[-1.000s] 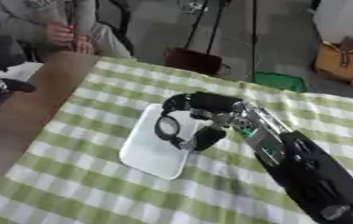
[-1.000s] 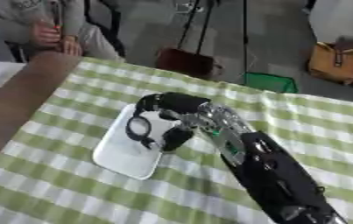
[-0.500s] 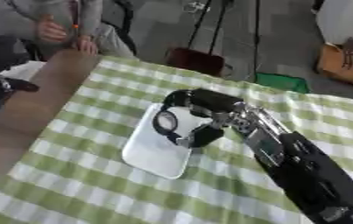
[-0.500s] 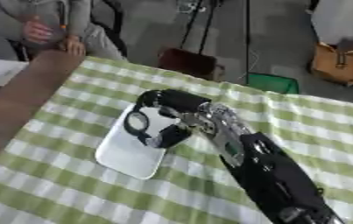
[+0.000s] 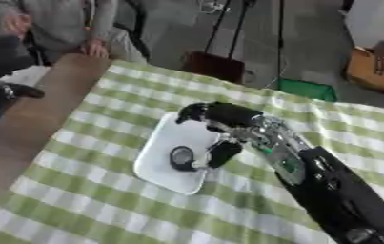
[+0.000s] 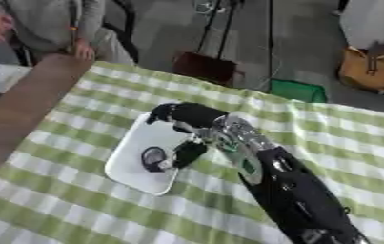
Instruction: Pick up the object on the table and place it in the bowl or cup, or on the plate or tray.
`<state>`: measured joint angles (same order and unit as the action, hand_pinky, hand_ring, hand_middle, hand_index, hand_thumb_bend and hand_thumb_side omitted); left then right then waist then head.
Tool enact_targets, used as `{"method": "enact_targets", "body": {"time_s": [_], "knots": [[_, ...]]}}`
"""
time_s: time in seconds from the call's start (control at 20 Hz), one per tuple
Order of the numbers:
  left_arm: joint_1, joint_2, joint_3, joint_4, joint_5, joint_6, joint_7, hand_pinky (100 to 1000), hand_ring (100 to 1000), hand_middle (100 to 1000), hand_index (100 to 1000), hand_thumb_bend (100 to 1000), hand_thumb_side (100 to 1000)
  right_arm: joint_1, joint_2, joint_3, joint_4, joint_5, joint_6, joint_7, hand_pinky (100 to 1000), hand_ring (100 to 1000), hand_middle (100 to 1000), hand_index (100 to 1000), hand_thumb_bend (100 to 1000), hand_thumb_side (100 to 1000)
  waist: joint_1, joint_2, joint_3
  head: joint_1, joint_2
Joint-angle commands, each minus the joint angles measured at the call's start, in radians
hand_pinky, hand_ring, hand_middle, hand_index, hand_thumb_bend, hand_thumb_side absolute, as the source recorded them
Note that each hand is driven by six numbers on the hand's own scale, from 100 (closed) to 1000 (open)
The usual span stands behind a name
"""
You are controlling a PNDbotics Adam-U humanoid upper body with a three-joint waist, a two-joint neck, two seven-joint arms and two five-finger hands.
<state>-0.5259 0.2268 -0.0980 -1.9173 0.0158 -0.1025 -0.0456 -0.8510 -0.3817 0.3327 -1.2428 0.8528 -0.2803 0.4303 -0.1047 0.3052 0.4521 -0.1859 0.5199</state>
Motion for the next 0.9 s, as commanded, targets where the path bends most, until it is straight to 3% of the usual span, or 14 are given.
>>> {"method": "enact_targets", "body": {"time_s": [0.05, 0.1, 0.15, 0.2, 0.35, 0.4, 0.55, 0.6, 0.8, 0.9], "knots": [[-0.016, 0.004, 0.002, -0.024, 0.002, -0.001, -0.002, 627, 823, 842, 784, 525, 737, -0.011, -0.008, -0.009, -0.005, 0.009, -0.004, 0.013, 892, 866, 906, 928, 664, 601, 0.008, -0.015, -0.001, 0.003, 0.001], [-0.015, 0.004, 0.002, -0.024, 0.002, -0.001, -0.001, 627, 823, 842, 784, 525, 737, -0.01, -0.01, -0.011, -0.008, 0.008, -0.004, 0.009, 892, 866, 906, 928, 664, 601, 0.008, -0.016, -0.002, 0.004, 0.002], [-0.015, 0.004, 0.002, -0.024, 0.003, -0.002, -0.001, 627, 823, 842, 784, 525, 737, -0.009, -0.011, -0.012, -0.011, 0.007, -0.003, 0.005, 892, 865, 909, 927, 574, 647, 0.008, -0.016, -0.002, 0.004, 0.002], [-0.015, 0.004, 0.003, -0.024, 0.002, -0.002, -0.001, 627, 823, 842, 785, 526, 735, -0.007, -0.019, -0.017, -0.02, 0.003, -0.002, -0.004, 889, 861, 902, 925, 656, 598, 0.008, -0.018, -0.006, 0.007, 0.003], [-0.013, 0.007, 0.006, -0.025, 0.002, -0.002, 0.002, 627, 823, 842, 785, 526, 734, 0.003, -0.052, -0.028, -0.064, -0.018, 0.009, -0.032, 888, 859, 900, 923, 651, 596, 0.01, -0.024, -0.016, 0.014, 0.004], [-0.009, 0.01, 0.009, -0.025, 0.001, -0.002, 0.005, 627, 823, 841, 785, 528, 732, 0.009, -0.071, -0.048, -0.089, -0.036, 0.022, -0.059, 862, 831, 873, 912, 587, 578, 0.014, -0.027, -0.028, 0.022, 0.004], [-0.002, 0.017, 0.014, -0.026, -0.001, -0.003, 0.011, 627, 823, 841, 785, 528, 733, 0.03, -0.113, -0.072, -0.152, -0.088, 0.066, -0.117, 857, 826, 869, 912, 572, 578, 0.018, -0.032, -0.044, 0.033, 0.004], [0.004, 0.022, 0.018, -0.024, -0.003, -0.002, 0.014, 627, 823, 842, 785, 527, 734, 0.046, -0.126, -0.093, -0.169, -0.14, 0.082, -0.136, 811, 784, 832, 886, 453, 566, 0.023, -0.036, -0.058, 0.044, 0.006], [0.029, 0.04, 0.037, -0.014, -0.012, -0.001, 0.037, 626, 825, 843, 791, 524, 736, 0.122, -0.194, -0.157, -0.271, -0.502, 0.146, -0.165, 725, 727, 789, 859, 372, 540, 0.034, -0.043, -0.109, 0.08, 0.012], [0.036, 0.045, 0.04, -0.01, -0.015, -0.002, 0.048, 626, 825, 843, 791, 525, 736, 0.157, -0.227, -0.178, -0.337, -0.628, 0.176, -0.17, 722, 725, 787, 858, 368, 540, 0.037, -0.044, -0.13, 0.099, 0.016]]}}
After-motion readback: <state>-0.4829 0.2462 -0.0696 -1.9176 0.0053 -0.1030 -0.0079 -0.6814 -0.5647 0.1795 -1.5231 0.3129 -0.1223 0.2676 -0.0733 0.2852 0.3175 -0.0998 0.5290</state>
